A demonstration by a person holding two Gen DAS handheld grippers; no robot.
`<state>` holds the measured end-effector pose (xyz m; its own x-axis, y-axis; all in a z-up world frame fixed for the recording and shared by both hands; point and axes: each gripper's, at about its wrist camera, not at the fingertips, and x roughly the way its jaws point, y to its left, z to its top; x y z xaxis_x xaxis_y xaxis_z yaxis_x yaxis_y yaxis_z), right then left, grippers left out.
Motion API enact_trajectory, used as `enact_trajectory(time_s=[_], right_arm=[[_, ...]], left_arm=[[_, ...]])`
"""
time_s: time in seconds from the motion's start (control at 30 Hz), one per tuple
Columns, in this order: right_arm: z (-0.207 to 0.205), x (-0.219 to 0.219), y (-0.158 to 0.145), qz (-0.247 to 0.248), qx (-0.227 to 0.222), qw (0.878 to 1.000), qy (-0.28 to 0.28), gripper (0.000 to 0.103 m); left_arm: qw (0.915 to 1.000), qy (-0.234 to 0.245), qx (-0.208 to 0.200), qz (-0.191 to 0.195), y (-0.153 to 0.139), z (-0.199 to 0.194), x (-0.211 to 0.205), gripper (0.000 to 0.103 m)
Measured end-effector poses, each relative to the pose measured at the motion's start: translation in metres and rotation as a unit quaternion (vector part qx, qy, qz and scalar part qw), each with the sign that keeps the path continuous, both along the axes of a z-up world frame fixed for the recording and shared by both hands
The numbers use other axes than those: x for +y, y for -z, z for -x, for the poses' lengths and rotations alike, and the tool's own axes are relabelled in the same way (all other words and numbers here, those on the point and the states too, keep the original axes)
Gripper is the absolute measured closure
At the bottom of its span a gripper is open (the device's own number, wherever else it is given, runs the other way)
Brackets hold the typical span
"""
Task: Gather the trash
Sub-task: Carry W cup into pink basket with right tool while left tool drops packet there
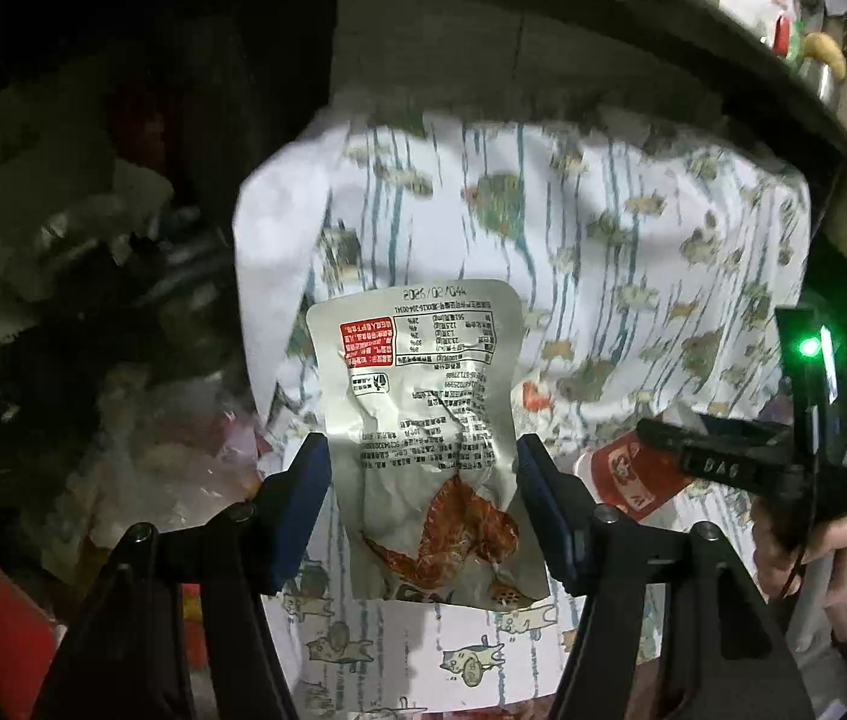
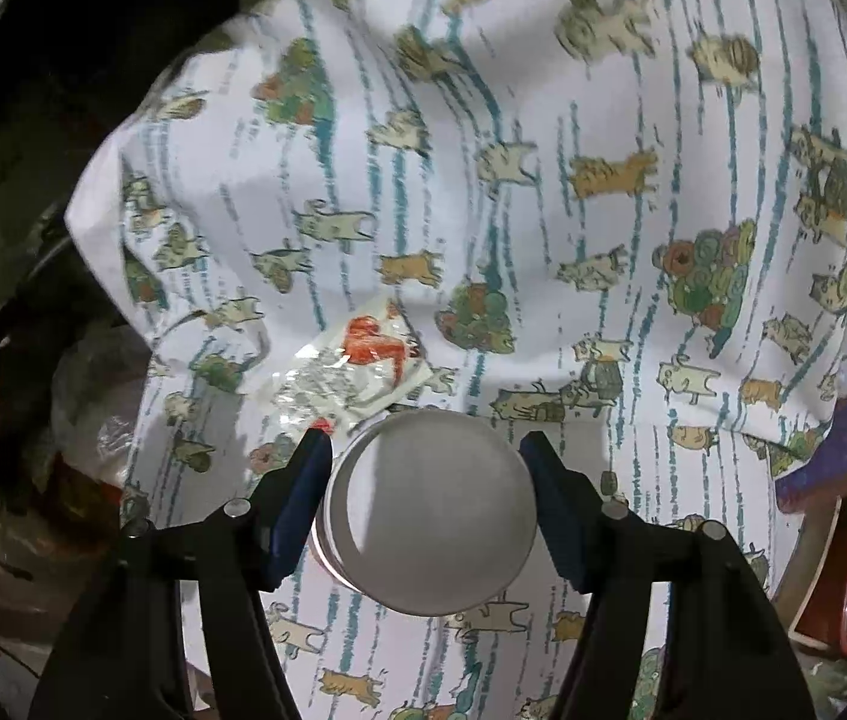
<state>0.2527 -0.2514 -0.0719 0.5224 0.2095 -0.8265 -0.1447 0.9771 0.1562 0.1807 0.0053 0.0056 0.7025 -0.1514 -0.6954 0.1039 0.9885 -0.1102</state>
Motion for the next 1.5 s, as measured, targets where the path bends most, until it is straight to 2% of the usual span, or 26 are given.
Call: enact_trajectory(time_s=[0.17, 0.37, 0.47, 0.5, 0.57, 0.63, 0.77, 0.97, 1.1, 1.23, 1.33, 1.4, 1.5], right_arm=[[0.019, 0.005, -0.007, -0.02, -0.002, 1.0, -0.005, 0.039], [0.032, 0.006, -0.013, -0.03, -0.012, 0.999, -0.003, 0.039], [0.04, 0.008, -0.028, 0.005, -0.045, 0.999, 0.015, 0.039], [0.042, 0.007, -0.035, 0.002, -0.048, 0.999, 0.019, 0.039], [0.052, 0.003, -0.054, -0.036, -0.053, 0.998, 0.01, 0.039], [0.066, 0.001, -0.076, -0.038, -0.075, 0.996, 0.005, 0.039], [0.104, 0.002, -0.109, -0.029, -0.12, 0.992, -0.017, 0.039], [0.161, 0.0, -0.124, -0.065, -0.129, 0.989, -0.041, 0.039], [0.192, -0.001, -0.127, -0.079, -0.126, 0.988, -0.05, 0.039], [0.218, -0.004, -0.132, -0.083, -0.128, 0.987, -0.049, 0.039], [0.231, -0.005, -0.13, -0.075, -0.134, 0.987, -0.049, 0.039], [0.237, -0.008, -0.12, -0.075, -0.129, 0.987, -0.05, 0.039], [0.234, -0.011, -0.093, -0.072, -0.097, 0.992, -0.044, 0.039]], left_arm=[[0.9997, -0.008, -0.018, 0.011, -0.011, 0.013, 0.003, 0.038], [0.9995, -0.021, -0.022, -0.007, -0.006, 0.014, 0.003, 0.038], [0.9991, -0.014, -0.04, -0.004, -0.018, 0.016, 0.0, 0.038], [0.9987, -0.019, -0.046, -0.012, -0.022, 0.017, -0.002, 0.038], [0.9983, -0.023, -0.052, -0.015, -0.035, 0.024, -0.005, 0.038], [0.998, -0.015, -0.06, -0.011, -0.048, 0.037, -0.009, 0.038], [0.9962, -0.007, -0.078, -0.037, -0.074, 0.072, -0.021, 0.038], [0.9941, 0.001, -0.109, -0.007, -0.098, 0.13, -0.022, 0.038], [0.9952, 0.014, -0.095, 0.014, -0.096, 0.158, -0.023, 0.038], [0.9963, 0.011, -0.084, 0.01, -0.088, 0.176, -0.027, 0.038], [0.9972, 0.004, -0.061, 0.043, -0.075, 0.184, -0.022, 0.037], [0.997, 0.007, -0.048, 0.06, -0.068, 0.187, -0.02, 0.037], [0.9975, 0.011, -0.02, 0.067, -0.048, 0.185, -0.021, 0.037]])
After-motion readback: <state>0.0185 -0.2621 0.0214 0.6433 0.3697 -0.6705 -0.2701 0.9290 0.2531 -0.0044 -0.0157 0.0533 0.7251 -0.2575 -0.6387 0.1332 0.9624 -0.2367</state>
